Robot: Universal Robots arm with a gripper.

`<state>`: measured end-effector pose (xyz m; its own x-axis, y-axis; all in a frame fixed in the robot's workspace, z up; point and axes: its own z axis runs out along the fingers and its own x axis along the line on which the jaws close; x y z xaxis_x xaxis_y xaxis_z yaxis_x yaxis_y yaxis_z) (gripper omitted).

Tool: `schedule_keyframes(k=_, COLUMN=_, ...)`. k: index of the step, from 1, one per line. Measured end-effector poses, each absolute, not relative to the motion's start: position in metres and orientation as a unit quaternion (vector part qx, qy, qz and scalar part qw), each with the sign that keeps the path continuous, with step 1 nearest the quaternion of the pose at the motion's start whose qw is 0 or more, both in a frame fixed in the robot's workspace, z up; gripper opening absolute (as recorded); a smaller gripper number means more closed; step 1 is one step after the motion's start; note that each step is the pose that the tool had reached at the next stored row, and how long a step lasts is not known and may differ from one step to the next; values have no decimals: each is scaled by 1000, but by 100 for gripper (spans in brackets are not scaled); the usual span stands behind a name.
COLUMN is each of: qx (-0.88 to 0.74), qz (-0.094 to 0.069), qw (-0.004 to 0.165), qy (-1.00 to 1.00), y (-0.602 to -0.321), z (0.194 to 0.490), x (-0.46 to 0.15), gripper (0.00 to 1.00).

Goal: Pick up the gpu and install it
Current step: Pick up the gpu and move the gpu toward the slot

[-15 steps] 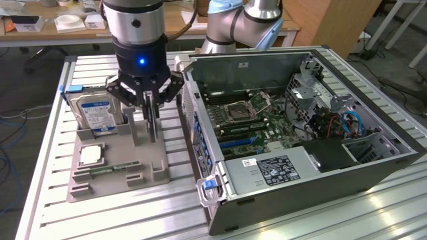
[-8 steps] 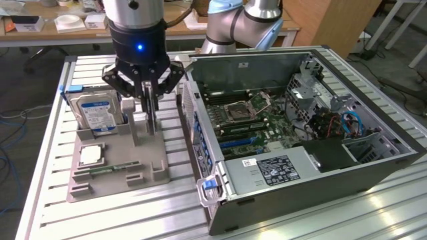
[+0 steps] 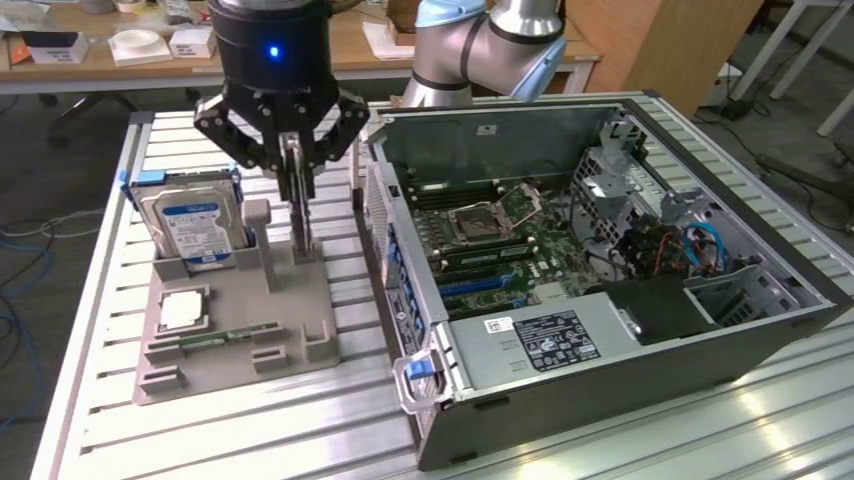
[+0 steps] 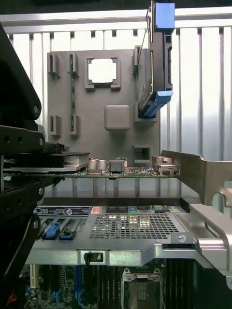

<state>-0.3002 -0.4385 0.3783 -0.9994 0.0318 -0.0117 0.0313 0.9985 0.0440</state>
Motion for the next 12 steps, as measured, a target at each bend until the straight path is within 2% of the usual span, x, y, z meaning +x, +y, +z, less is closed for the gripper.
schedule_keyframes(k=12, qx=16, qz=22, qw=6, qy=1000, y=-438, z=417, x=-300, gripper=27)
